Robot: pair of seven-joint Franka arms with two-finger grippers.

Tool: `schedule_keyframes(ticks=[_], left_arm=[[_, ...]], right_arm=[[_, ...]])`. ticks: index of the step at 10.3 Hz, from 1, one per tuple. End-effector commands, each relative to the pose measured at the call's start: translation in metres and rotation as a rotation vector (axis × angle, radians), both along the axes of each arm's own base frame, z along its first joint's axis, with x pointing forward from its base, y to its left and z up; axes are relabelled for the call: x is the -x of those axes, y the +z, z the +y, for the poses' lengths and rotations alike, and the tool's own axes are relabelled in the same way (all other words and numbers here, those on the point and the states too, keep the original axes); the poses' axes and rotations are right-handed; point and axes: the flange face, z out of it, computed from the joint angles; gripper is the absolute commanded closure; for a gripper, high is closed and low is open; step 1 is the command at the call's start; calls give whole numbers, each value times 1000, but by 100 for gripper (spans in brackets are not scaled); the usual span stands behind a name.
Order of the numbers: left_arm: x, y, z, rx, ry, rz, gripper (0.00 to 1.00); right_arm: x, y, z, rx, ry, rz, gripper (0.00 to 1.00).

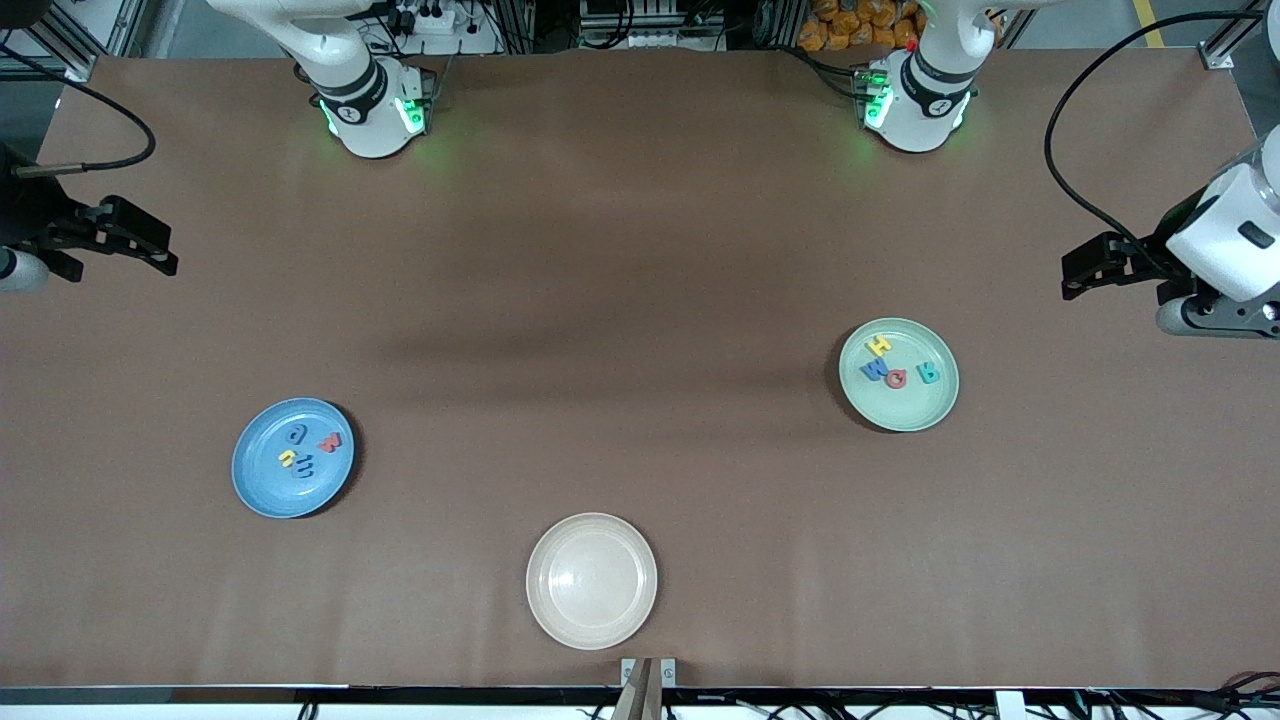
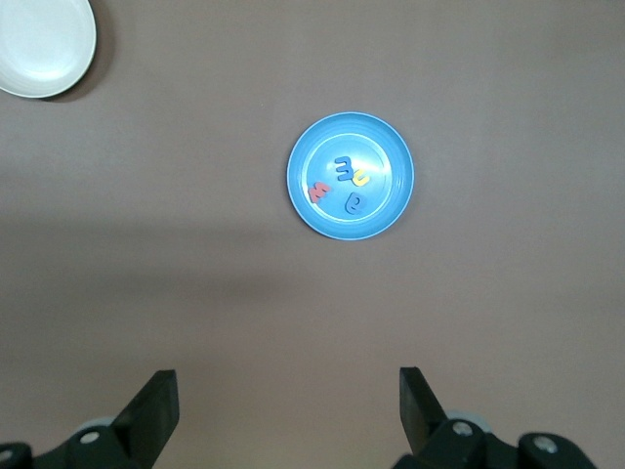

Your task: Sort upper and lower case letters into plates

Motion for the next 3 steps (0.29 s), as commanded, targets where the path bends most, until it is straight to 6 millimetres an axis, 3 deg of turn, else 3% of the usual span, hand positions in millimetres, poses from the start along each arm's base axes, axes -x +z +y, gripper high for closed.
schedule_keyframes(ticks=[1,3], left_arm=[[8,5,6,-36,-20,-1,0],[8,6,6,-36,-23,-4,0]], right_arm=[[5,3,3,-12,-6,2,0],[5,3,3,-12,-6,3,0]])
